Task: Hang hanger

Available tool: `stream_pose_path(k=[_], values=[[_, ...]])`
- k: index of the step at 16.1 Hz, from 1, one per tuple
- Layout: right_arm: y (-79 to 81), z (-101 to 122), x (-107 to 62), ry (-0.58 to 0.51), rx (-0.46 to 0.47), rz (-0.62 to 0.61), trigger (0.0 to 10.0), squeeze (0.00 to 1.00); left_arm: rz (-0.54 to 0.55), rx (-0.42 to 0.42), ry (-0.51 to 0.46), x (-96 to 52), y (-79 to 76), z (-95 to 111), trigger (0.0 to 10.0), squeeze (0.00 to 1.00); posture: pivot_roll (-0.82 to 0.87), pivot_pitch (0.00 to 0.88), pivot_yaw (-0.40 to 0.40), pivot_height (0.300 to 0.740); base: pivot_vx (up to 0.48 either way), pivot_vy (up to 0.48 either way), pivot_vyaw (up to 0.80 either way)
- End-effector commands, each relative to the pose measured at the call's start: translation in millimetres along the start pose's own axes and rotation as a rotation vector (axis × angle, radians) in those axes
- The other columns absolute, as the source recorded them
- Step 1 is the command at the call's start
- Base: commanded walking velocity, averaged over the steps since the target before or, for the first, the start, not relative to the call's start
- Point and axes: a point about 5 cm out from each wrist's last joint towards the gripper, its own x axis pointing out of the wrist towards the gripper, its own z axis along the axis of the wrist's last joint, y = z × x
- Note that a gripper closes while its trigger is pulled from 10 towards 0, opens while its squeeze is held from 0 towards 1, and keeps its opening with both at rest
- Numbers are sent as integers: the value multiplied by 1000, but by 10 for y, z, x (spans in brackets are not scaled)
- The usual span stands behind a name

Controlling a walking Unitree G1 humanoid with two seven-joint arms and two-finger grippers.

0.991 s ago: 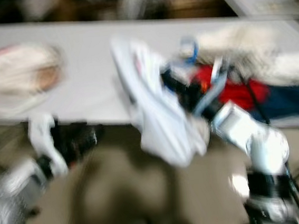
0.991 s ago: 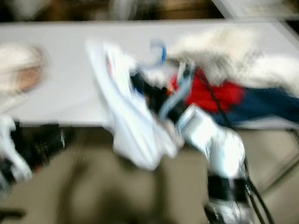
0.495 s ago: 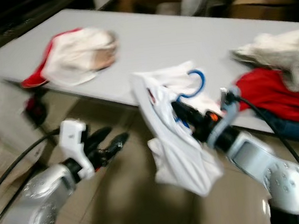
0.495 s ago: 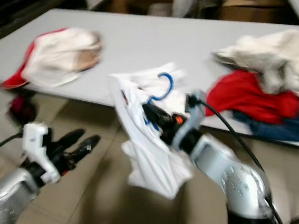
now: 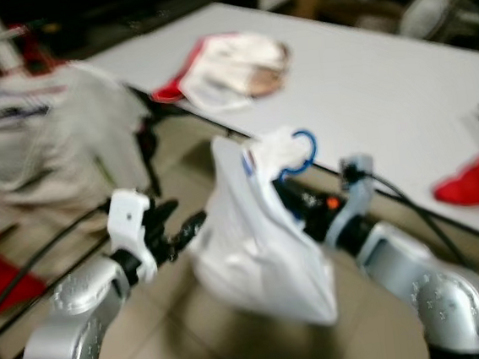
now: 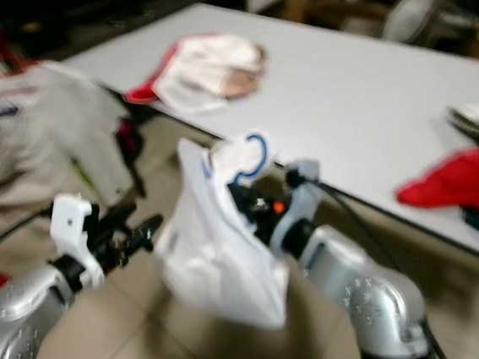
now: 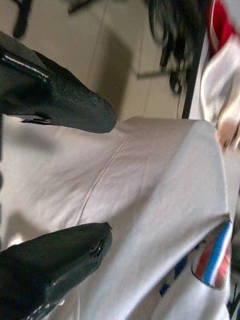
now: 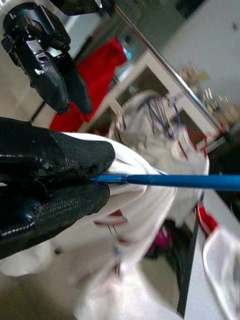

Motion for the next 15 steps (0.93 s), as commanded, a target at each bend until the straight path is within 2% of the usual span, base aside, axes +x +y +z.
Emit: stream_pose_path(k=[1, 4, 5, 8, 15], values=[[-33, 67, -2, -25, -7, -1, 10000, 0, 13, 24, -14, -6, 5, 34, 10000, 0, -29, 7, 31, 740, 0, 0, 800], [-93, 110, 45, -20, -14, -7, 10000, 0, 41, 66, -7, -46, 73, 64, 10000, 0, -7, 19, 21, 740, 0, 0, 800], [-150, 139, 70, -21, -57, -32, 10000, 0, 62, 80, -6, -74, 140, 88, 10000, 0, -6, 24, 23, 740, 0, 0, 800], [-227, 213, 97, -24, -142, -60, 10000, 0, 76, 101, 5, -77, 211, 90, 10000, 0, -16, 24, 32, 740, 0, 0, 800], [-405, 433, 163, -53, -267, -86, 10000, 0, 61, 122, -7, -30, 194, 106, 10000, 0, -17, 18, 17, 740, 0, 0, 800]])
